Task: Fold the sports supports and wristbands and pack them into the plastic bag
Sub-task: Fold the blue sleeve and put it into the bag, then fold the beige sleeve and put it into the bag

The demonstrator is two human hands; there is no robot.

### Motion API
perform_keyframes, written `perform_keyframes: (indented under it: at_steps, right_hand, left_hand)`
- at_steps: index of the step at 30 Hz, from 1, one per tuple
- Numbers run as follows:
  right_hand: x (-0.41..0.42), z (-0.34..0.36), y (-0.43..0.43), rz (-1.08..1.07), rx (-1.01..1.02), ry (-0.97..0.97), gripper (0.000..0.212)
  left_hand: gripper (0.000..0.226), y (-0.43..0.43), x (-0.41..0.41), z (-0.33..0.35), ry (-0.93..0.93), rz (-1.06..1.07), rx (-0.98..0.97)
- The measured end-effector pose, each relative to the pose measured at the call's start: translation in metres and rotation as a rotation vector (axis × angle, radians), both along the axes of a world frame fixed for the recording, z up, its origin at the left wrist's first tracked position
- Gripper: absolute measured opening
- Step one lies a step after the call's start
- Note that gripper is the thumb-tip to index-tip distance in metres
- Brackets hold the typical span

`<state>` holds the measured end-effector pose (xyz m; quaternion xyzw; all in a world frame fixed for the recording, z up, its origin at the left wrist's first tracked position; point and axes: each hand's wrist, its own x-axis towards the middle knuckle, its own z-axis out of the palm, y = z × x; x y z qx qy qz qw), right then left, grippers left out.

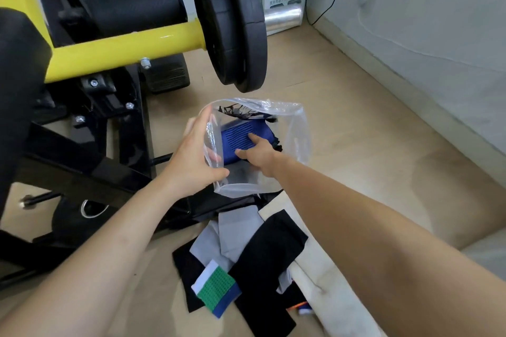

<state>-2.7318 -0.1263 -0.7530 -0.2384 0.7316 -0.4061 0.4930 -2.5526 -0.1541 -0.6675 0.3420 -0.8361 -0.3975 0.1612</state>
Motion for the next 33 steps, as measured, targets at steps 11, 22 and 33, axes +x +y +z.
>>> perform_keyframes:
  at_steps: [11,22,33]
  right_hand:
    - [-0.002,0.062,0.09,0.322,-0.26,0.522,0.021]
    - [-0.042,-0.002,0.223,0.337,0.1,0.628,0.013]
    - [-0.037,-0.075,0.269,0.258,0.353,0.505,0.066]
  left_hand:
    - [0.083,0.043,0.01,-0.006,0.034,0.081,-0.112]
    - [0.028,0.149,0.018,-0.061,0.04,0.125,-0.295]
    - [0.075,0.168,-0.005,-0.163,-0.529,0.037,0.029]
